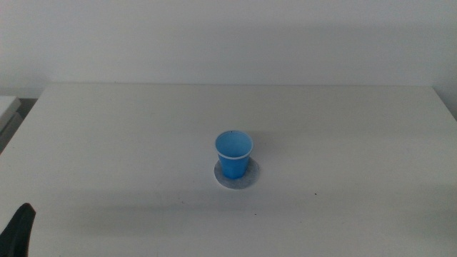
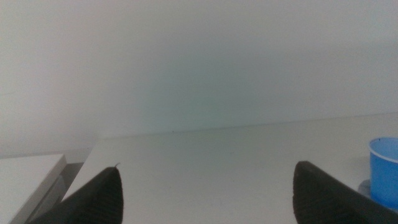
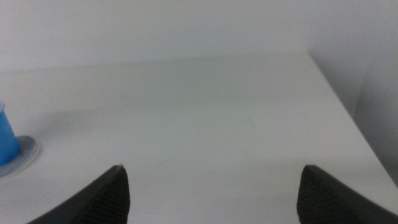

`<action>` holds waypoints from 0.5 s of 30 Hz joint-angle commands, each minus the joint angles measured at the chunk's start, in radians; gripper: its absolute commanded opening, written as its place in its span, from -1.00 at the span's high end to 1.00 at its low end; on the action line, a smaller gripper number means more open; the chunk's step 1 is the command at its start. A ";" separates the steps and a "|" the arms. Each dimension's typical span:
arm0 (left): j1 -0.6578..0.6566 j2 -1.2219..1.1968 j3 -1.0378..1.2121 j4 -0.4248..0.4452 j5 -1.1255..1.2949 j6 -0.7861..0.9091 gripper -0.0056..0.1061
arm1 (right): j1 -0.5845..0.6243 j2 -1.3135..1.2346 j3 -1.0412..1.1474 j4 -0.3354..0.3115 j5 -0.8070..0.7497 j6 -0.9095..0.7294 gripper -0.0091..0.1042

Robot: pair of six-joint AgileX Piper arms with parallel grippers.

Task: Place an empty cup on a cup mat.

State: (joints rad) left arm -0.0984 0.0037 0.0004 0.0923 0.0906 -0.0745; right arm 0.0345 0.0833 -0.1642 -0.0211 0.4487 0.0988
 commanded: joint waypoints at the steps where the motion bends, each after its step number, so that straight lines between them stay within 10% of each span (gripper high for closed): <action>1: -0.003 -0.004 0.000 -0.003 -0.005 -0.003 -0.78 | -0.004 -0.053 0.035 -0.027 -0.040 0.001 -0.68; 15: -0.003 -0.004 0.000 -0.003 -0.005 -0.003 -0.78 | -0.004 -0.083 0.164 -0.031 -0.126 0.005 -0.68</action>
State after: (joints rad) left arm -0.0984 0.0037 0.0004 0.0923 0.0906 -0.0745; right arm 0.0345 0.0039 -0.0043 -0.0387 0.3514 0.1029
